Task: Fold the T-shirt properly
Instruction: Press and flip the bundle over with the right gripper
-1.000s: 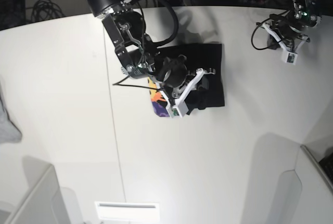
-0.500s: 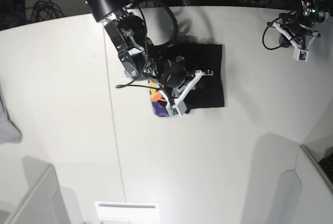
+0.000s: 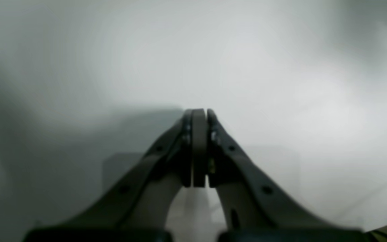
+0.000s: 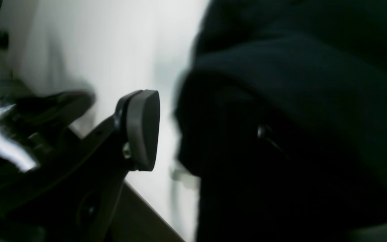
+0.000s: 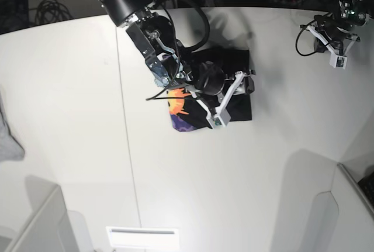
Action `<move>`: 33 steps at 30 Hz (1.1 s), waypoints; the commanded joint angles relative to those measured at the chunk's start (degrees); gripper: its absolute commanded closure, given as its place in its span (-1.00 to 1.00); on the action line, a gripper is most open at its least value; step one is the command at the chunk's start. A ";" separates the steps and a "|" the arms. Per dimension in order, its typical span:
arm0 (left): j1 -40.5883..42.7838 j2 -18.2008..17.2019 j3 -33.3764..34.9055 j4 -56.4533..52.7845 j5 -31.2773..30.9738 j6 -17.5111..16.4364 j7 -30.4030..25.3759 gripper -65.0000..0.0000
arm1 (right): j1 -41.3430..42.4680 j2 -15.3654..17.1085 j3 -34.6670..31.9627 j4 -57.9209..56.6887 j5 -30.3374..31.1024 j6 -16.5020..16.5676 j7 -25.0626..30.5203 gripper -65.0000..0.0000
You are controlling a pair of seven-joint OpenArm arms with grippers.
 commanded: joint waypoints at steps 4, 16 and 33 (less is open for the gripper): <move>0.02 -1.00 -0.51 -0.95 -0.42 0.02 -0.96 1.00 | 3.87 -0.48 -4.69 0.72 0.46 -5.58 0.94 -0.03; -0.15 -1.00 -0.51 -1.13 -0.59 0.02 -0.96 1.00 | 13.19 -1.45 -18.58 1.24 0.72 -6.55 -2.84 -0.03; -0.15 -1.00 -0.59 -1.22 -0.77 0.02 -1.05 1.00 | -1.93 7.87 12.10 21.29 0.54 -6.29 -3.46 1.00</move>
